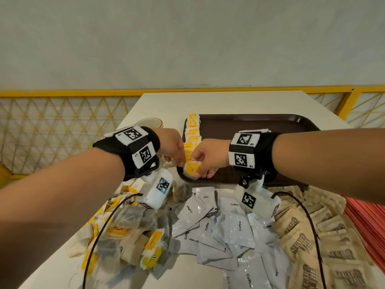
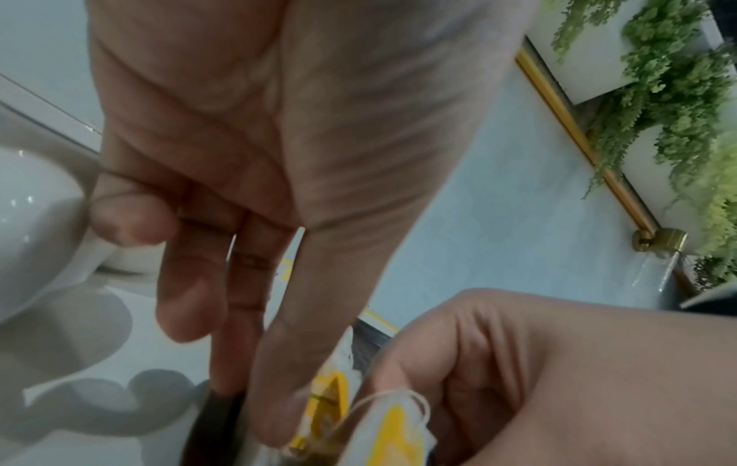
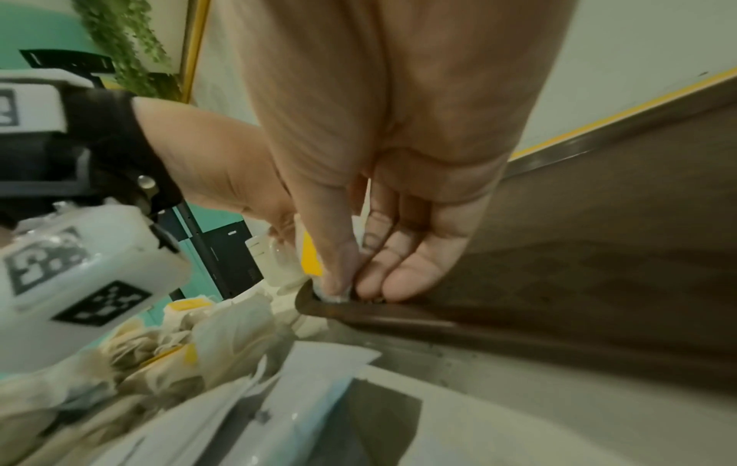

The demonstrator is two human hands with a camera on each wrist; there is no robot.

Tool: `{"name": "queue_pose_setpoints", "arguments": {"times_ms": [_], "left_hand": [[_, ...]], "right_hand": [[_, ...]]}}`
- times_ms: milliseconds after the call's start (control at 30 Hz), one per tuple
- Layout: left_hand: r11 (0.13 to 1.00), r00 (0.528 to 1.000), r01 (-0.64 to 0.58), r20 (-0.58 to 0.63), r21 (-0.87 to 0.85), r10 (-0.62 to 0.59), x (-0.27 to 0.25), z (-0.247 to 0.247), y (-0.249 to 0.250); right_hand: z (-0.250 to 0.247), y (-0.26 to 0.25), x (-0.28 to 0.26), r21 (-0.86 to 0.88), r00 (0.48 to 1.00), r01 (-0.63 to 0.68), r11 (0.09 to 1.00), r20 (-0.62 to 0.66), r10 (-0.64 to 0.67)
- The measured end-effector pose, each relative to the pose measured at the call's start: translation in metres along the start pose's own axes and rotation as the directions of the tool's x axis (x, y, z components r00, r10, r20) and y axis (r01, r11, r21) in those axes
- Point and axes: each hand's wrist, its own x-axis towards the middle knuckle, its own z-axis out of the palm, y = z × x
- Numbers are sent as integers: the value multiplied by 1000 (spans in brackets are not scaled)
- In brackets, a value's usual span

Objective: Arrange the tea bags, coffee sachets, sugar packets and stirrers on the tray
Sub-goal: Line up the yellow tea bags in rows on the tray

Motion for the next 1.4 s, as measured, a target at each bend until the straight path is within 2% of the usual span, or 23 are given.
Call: {"name": "queue_pose_setpoints", "arguments": {"times_ms": [167,333,433,667,767,933,1033,1100,1167,1300,1400], "left_hand": [[999,1000,-15,-4,40,15,3,0,1],[999,1000,-22,-7,37,22,7,1,0],[999,999,-27,-21,28,27,8,2,0],[1000,1000,-22,-7,10,22,6,1,-1],[1000,1000,-15,-10,8,15,4,1,1],[999,996,44,-79,11,-43,1,0,5],[996,987,86,-131,-40,-90,2,-1,4],[993,979,97,-174,-64,-107,3,-1,3],[991,972,98,-204,-88,-114,5,-1,3],[989,977,93,-181,-111,-112,7,0,3],[985,979,70,-180,-155,-98,9,1,5]], "right_hand": [[-3,-8,-1,-71,997,-48,996,54,51],[3,-10,5,-97,997,-73,993,-18,72],[4,-10,8,-84,996,-83,993,-50,79],[-2,-8,2,-19,995,-102,995,-5,102],[0,-4,2,-26,997,-68,997,-48,67],[-1,-3,-1,63,992,-11,998,-126,19],[-8,1,-3,146,981,-20,989,-188,48],[-15,4,-6,133,973,-24,991,-224,53],[-21,8,-11,74,981,-30,997,-191,44],[-20,15,-17,-7,999,-35,999,32,35],[-12,17,-13,21,998,2,1000,58,-3]]}}
